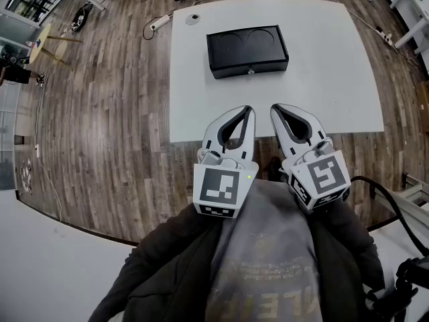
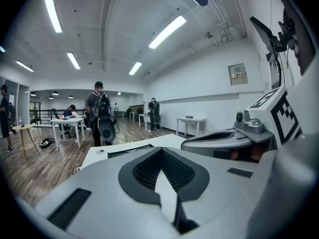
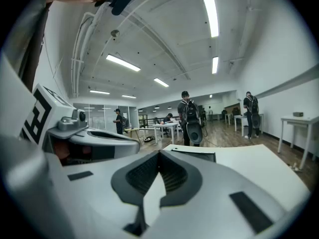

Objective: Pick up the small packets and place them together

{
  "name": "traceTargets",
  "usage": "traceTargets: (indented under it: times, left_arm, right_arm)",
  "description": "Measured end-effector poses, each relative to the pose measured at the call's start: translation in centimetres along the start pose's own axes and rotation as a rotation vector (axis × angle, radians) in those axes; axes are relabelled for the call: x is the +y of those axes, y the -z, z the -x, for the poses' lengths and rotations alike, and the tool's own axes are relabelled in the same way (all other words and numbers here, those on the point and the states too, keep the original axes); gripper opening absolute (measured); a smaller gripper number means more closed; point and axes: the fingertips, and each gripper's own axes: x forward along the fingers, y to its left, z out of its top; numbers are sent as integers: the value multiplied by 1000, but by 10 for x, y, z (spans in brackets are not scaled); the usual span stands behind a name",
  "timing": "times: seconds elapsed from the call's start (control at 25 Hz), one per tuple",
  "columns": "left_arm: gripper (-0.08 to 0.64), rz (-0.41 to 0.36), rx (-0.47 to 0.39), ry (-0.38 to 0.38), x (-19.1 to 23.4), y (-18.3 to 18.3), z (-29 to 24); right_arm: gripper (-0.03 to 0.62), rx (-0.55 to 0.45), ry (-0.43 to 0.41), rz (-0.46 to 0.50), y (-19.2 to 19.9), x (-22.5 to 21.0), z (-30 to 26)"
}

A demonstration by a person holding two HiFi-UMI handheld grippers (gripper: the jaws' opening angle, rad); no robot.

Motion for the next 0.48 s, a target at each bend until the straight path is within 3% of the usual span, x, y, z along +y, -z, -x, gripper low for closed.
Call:
traceTargets:
  times: [0.48]
  left_arm:
    - [3, 21, -21, 18, 19, 4, 3]
  right_arm:
    - [5, 14, 17, 27, 0, 11, -15]
